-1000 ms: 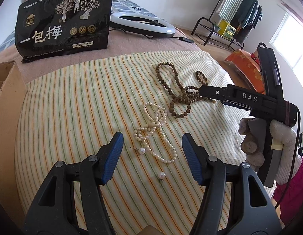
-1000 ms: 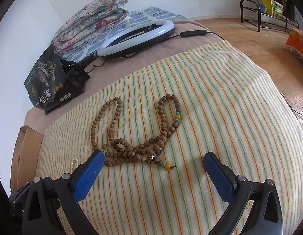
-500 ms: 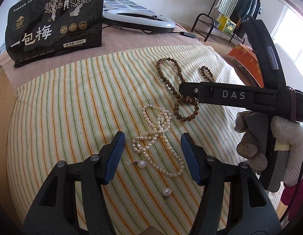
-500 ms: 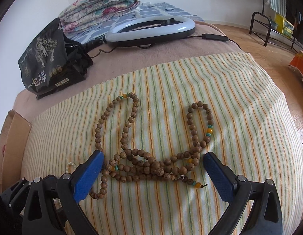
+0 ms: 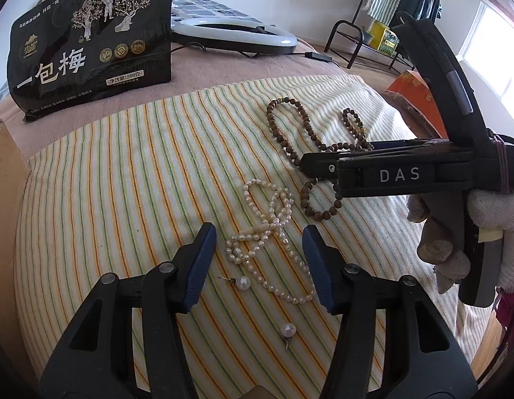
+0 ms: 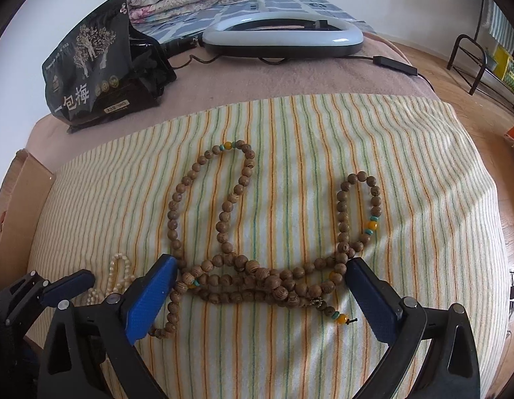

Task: Organize jewelry
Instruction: 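Close the left gripper on the pearl necklace while the right gripper grasps the prayer beads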

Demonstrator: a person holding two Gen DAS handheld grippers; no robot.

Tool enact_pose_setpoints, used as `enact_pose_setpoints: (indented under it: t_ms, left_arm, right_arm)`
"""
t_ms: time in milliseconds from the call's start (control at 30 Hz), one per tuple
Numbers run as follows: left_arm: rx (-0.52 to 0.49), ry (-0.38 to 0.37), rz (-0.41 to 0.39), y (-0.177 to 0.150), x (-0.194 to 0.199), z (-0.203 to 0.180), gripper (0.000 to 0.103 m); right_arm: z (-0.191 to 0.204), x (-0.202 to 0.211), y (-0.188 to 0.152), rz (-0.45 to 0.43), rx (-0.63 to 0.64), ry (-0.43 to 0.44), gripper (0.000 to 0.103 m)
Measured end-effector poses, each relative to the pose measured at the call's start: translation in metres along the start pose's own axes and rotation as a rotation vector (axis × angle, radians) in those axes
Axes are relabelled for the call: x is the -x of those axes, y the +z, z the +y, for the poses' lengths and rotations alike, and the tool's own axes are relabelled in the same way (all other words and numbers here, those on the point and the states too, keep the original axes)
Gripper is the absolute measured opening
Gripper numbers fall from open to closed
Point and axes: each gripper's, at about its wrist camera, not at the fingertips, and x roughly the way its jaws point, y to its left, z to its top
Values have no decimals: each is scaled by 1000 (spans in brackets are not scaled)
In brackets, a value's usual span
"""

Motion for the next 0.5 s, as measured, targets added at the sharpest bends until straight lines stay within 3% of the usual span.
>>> enact_pose_setpoints:
  t_ms: [233, 433, 500]
  left_arm:
    - [-1, 19, -1, 0, -1, 1, 43]
    - [-41, 29, 14, 5, -4, -8, 41]
    - [-71, 46, 17, 6, -7, -15, 31]
  right_arm:
    - [5, 4, -6, -16, 61, -62, 87]
    - [-3, 12, -9, -35, 90, -99, 44]
    - [-4, 13, -8, -40, 87, -101, 30]
